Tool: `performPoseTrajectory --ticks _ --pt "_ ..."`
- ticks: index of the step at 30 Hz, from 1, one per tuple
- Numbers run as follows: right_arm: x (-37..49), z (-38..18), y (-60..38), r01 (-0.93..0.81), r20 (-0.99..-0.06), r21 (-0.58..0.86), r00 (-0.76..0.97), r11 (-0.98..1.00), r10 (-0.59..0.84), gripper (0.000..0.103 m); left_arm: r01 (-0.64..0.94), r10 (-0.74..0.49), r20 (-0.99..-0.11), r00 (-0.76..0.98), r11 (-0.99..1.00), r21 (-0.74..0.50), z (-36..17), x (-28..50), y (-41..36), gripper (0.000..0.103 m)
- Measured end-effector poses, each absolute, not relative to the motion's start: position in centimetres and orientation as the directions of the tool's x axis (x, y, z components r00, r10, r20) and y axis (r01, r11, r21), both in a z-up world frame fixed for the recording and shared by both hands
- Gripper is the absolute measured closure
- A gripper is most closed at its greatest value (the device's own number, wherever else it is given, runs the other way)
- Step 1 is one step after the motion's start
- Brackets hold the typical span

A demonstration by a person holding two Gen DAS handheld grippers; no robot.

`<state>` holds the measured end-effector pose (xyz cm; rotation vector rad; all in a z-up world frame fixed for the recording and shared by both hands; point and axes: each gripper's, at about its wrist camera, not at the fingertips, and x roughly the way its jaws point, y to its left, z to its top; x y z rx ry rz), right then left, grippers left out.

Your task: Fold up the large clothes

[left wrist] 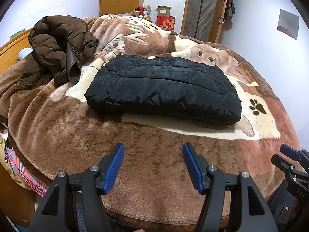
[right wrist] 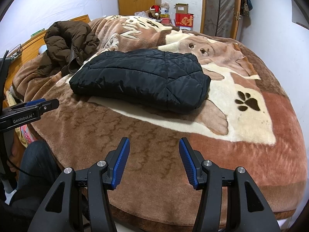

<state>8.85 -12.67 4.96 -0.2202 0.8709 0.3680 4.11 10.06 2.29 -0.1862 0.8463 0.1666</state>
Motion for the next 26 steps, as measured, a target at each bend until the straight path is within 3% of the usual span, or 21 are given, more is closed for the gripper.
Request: performPoseTrajectory --ticks 26 --pt "9.1 4.3 -13.3 -0.397 -0.789 -0.032 0.573 0.917 0.221 0.049 -0.255 0.1 -0.777 0.621 0.964 -0.079 1.0 4.4 10.0 0.035"
